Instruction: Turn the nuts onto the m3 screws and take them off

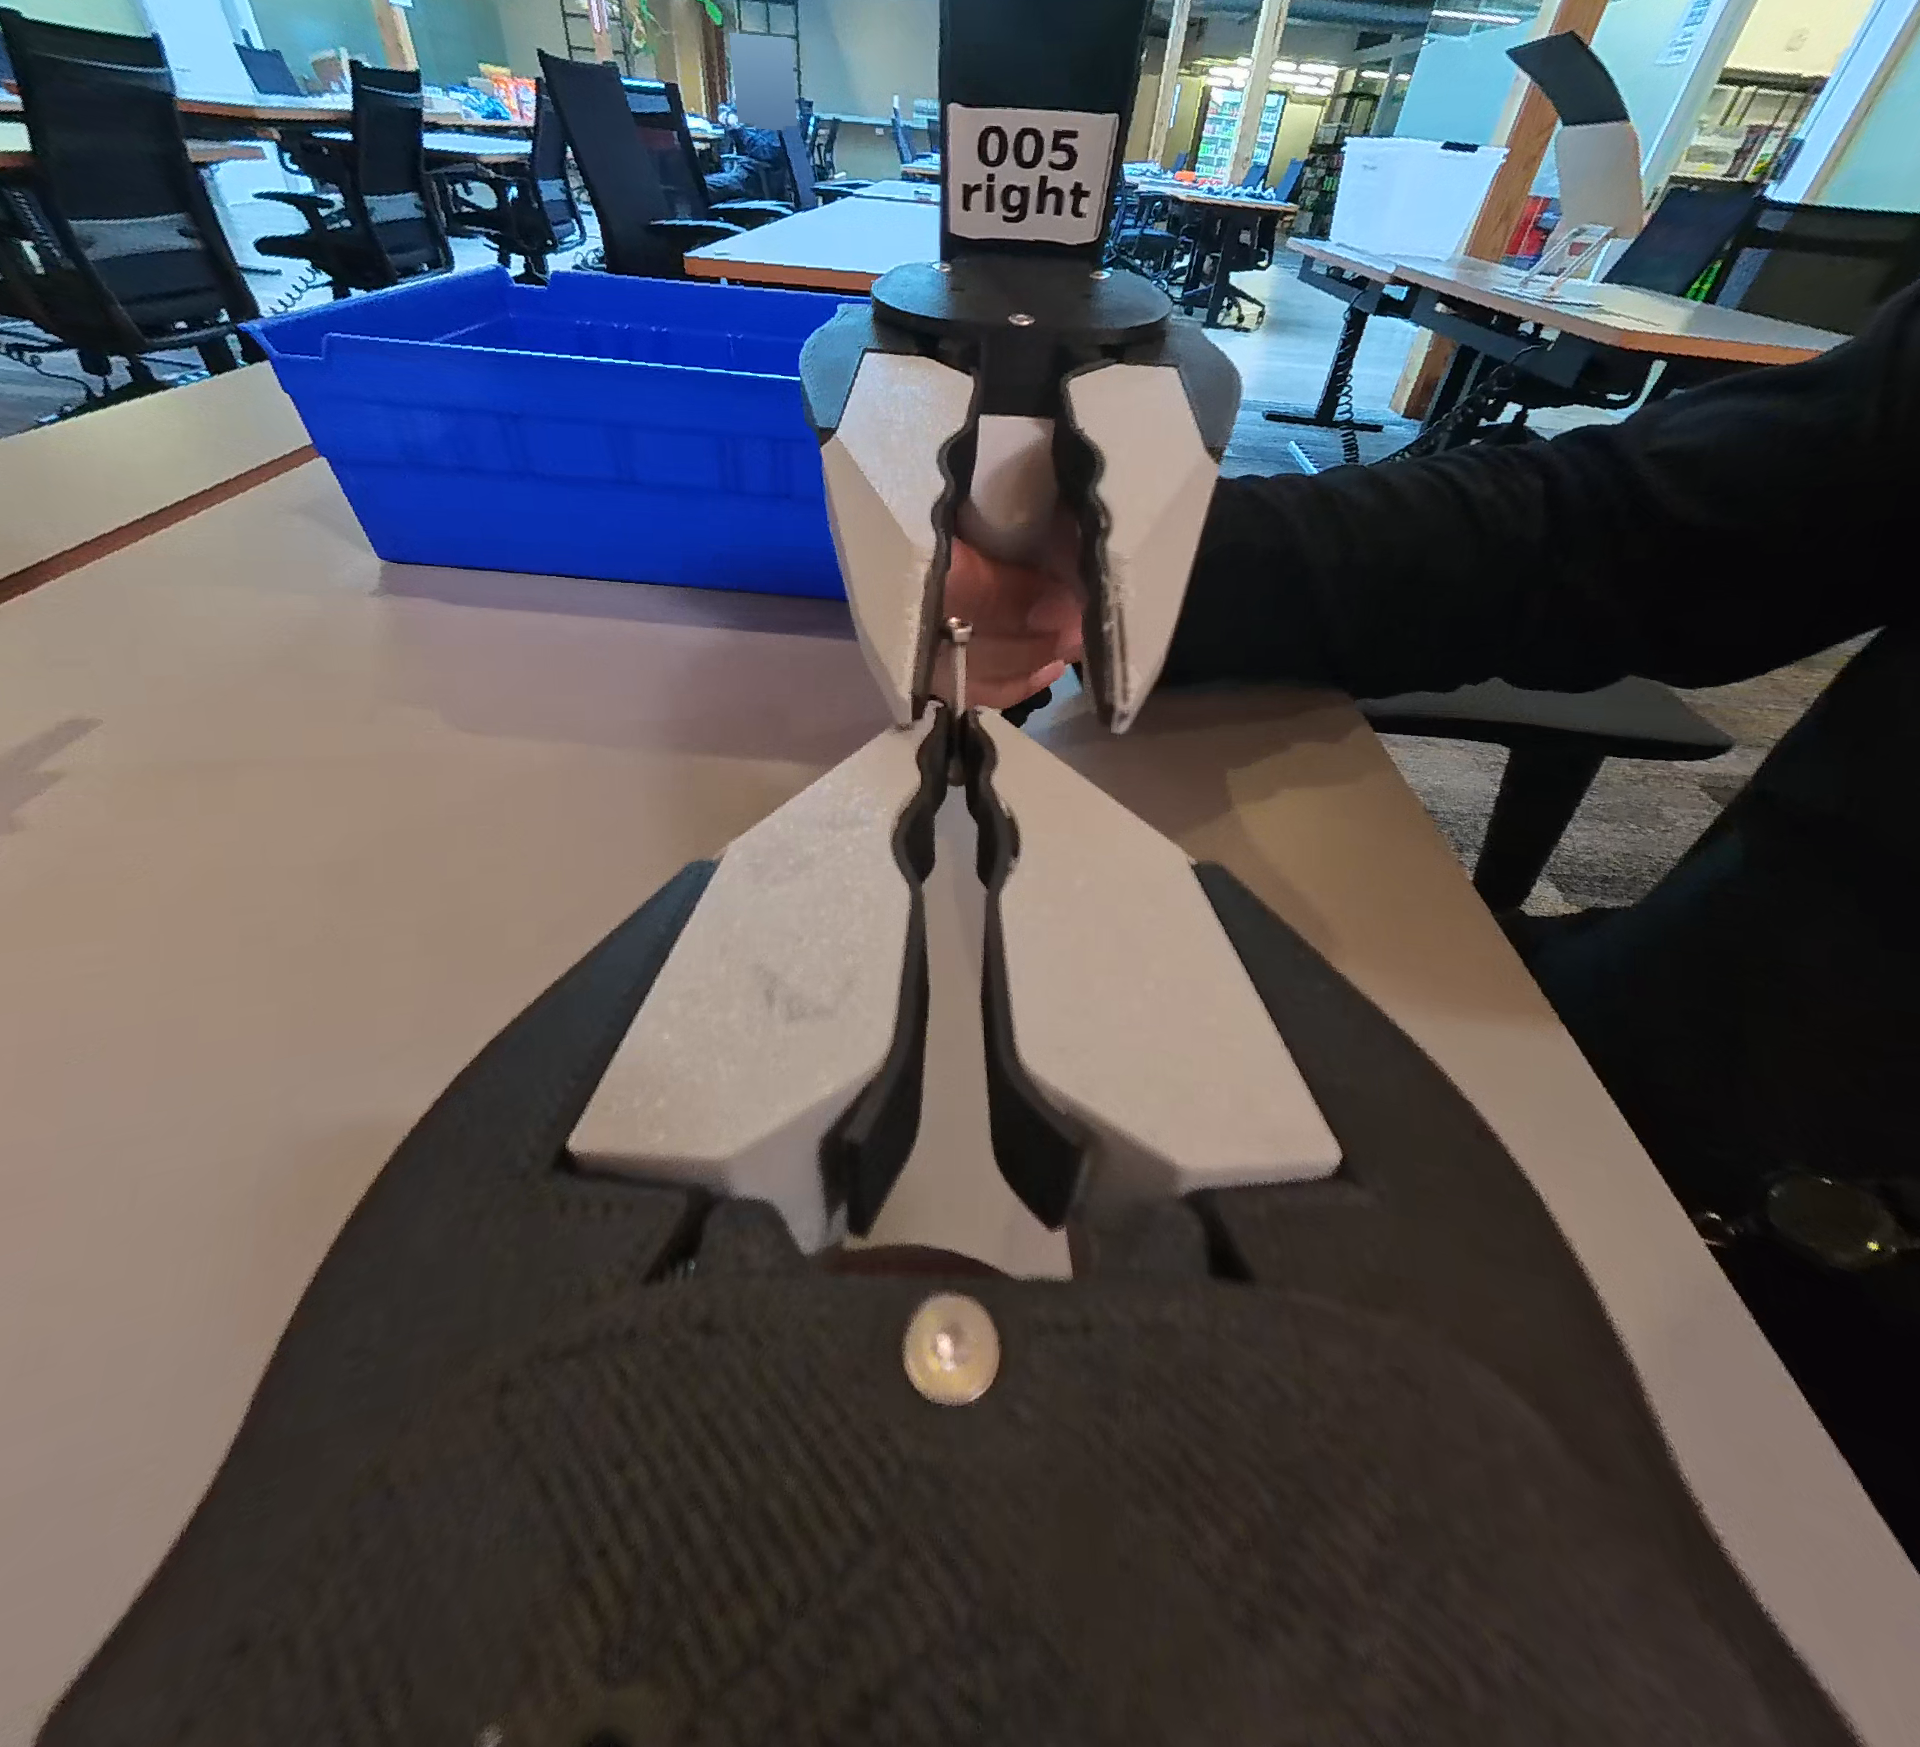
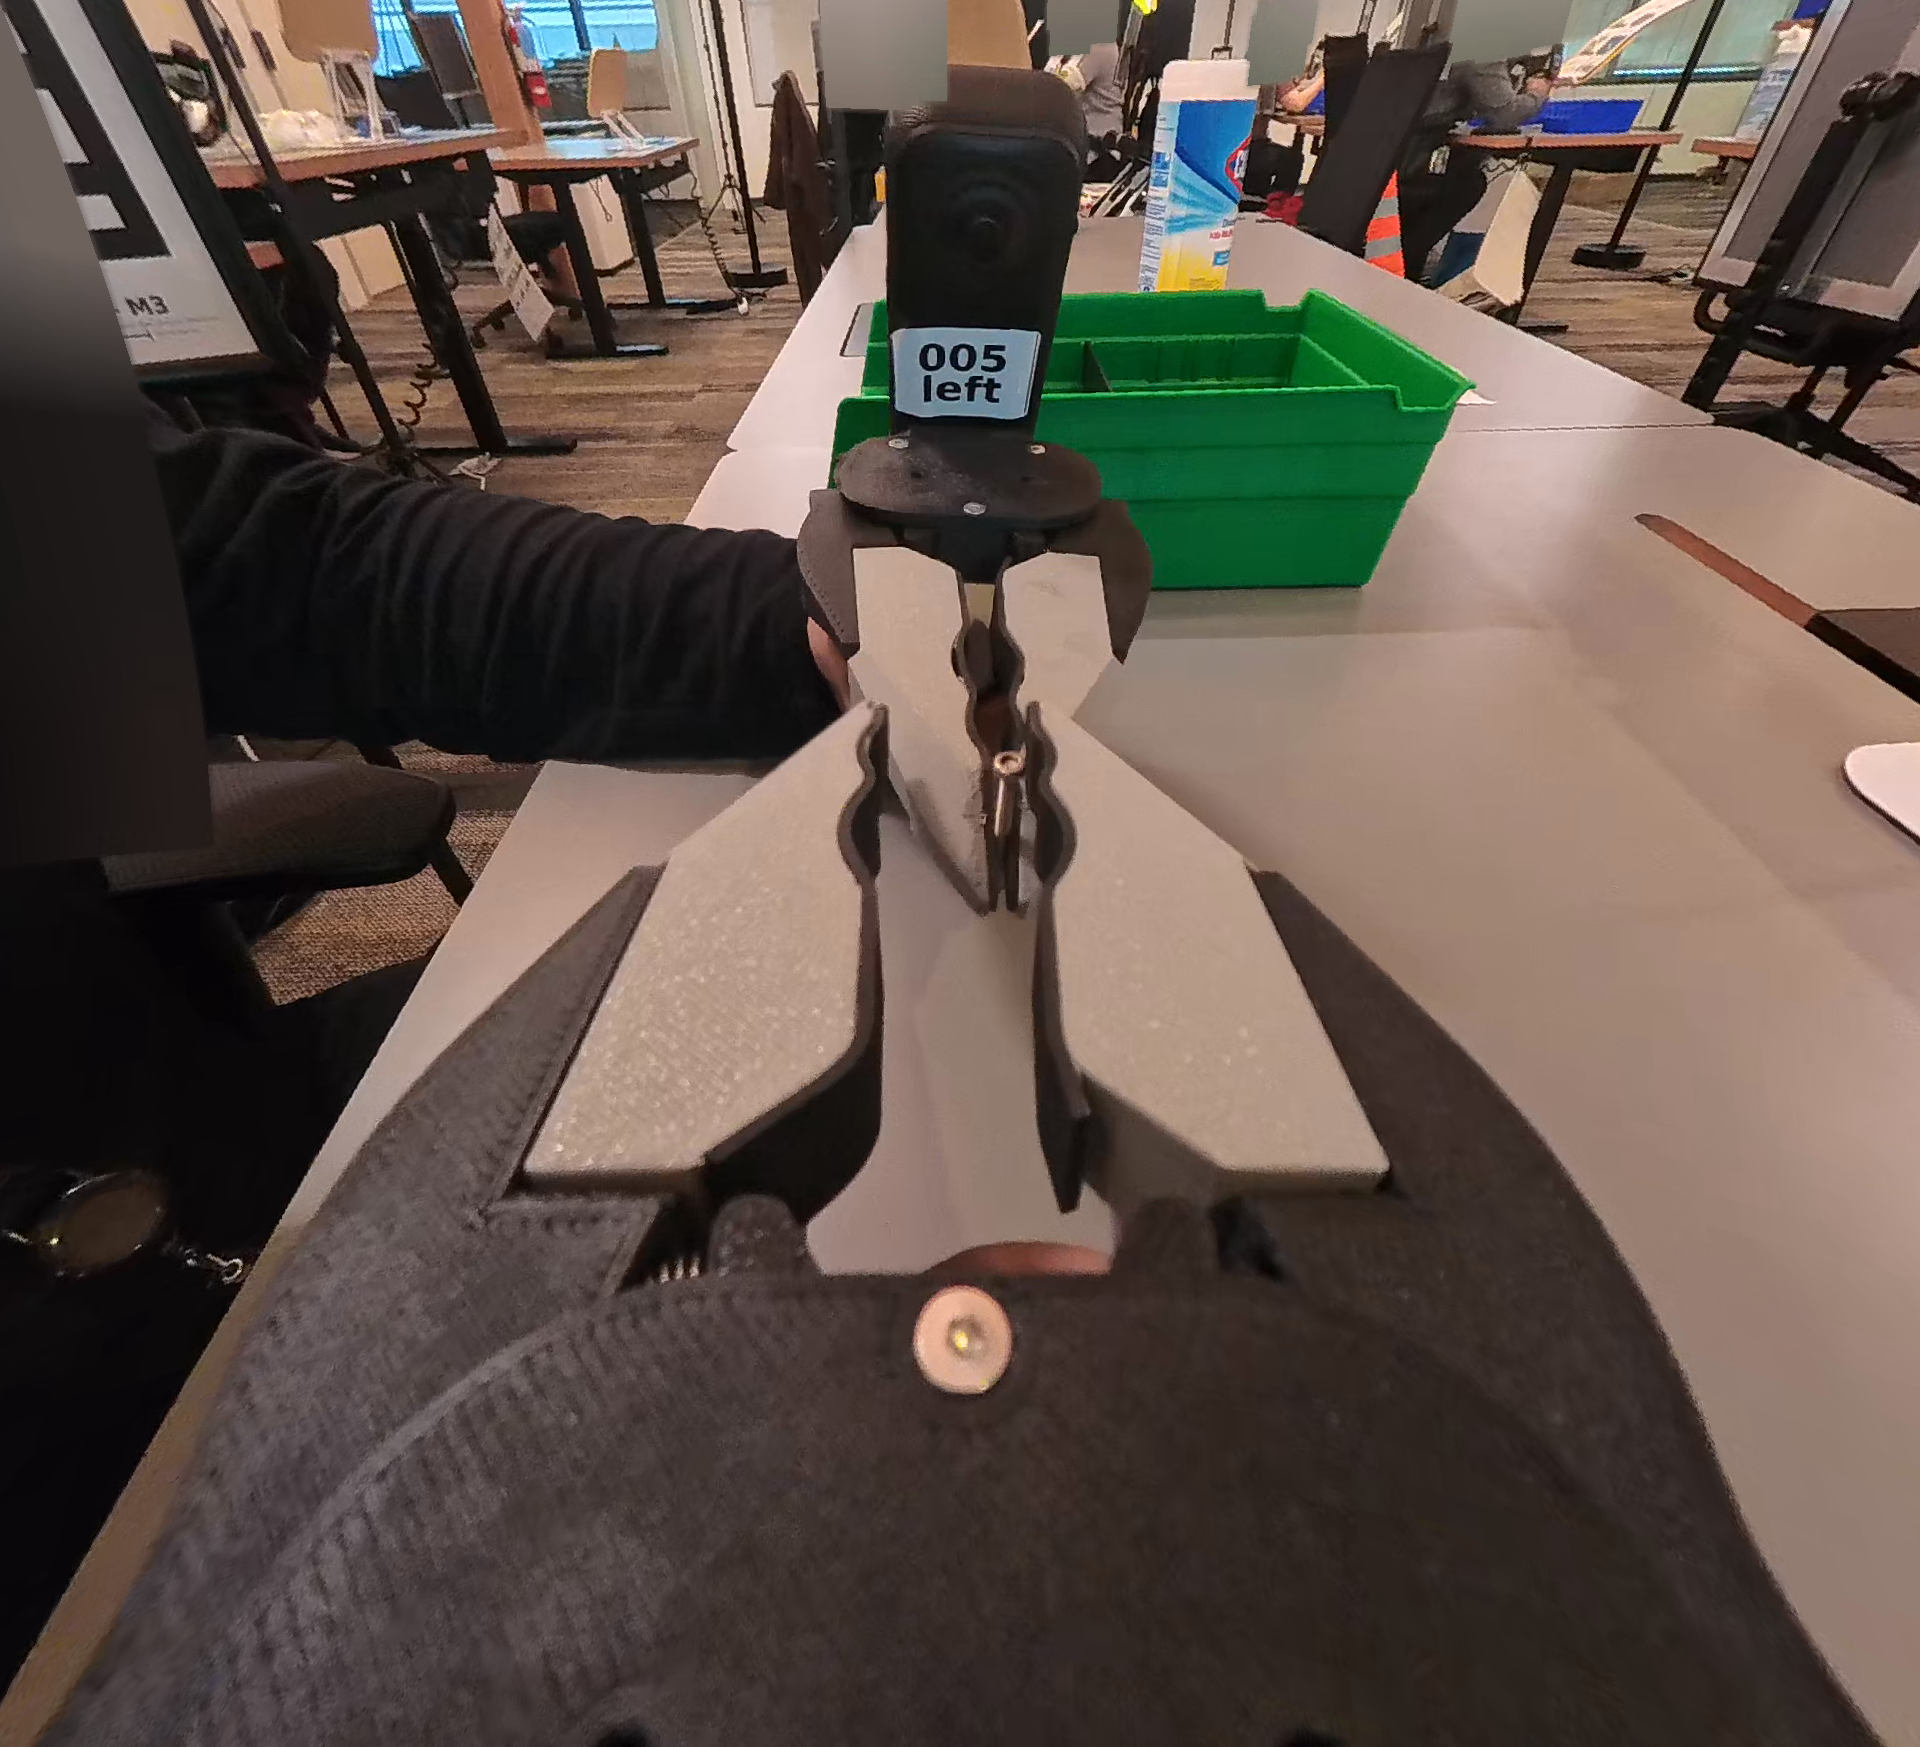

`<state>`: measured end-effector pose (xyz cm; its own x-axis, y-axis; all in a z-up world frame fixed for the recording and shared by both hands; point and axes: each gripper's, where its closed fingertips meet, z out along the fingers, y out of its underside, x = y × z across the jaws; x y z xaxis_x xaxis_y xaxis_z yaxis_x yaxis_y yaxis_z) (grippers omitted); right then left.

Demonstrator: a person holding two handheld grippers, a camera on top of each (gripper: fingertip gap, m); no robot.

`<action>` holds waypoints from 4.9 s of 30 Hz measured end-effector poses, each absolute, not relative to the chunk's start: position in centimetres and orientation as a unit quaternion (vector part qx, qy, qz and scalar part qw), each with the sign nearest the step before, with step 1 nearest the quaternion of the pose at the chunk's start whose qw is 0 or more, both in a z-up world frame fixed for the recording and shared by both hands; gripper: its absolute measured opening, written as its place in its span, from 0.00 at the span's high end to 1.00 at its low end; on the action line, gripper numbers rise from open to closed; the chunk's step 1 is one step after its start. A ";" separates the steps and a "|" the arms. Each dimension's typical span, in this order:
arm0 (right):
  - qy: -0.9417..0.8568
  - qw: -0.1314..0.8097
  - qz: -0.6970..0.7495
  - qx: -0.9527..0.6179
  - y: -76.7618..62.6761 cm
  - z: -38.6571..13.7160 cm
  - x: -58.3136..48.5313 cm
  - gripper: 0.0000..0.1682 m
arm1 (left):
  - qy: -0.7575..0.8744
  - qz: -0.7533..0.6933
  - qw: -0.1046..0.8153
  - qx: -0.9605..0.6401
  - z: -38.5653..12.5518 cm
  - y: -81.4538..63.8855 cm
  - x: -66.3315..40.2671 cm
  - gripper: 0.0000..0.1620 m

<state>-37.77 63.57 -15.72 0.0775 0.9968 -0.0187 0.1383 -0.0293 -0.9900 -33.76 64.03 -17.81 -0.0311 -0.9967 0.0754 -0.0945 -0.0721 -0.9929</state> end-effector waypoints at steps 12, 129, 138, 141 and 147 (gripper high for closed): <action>-0.486 0.505 0.433 -0.566 64.3 -15.1 -35.9 0.88 | 0.502 -0.504 0.454 -0.537 -17.6 64.5 -34.0 1.00; -0.446 0.554 0.418 -0.565 63.7 -14.3 -38.2 0.54 | 0.423 -0.501 0.520 -0.548 -15.4 67.5 -35.6 1.00; -0.449 0.555 0.408 -0.568 63.9 -14.5 -38.6 0.50 | 0.430 -0.485 0.519 -0.558 -16.0 67.6 -35.1 1.00; -0.439 0.563 0.426 -0.556 63.7 -13.6 -37.9 0.59 | 0.398 -0.497 0.523 -0.567 -15.5 68.6 -36.0 1.00; -0.398 0.596 0.380 -0.585 66.4 -13.6 -37.0 0.74 | 0.438 -0.501 0.504 -0.551 -16.0 66.7 -34.7 1.00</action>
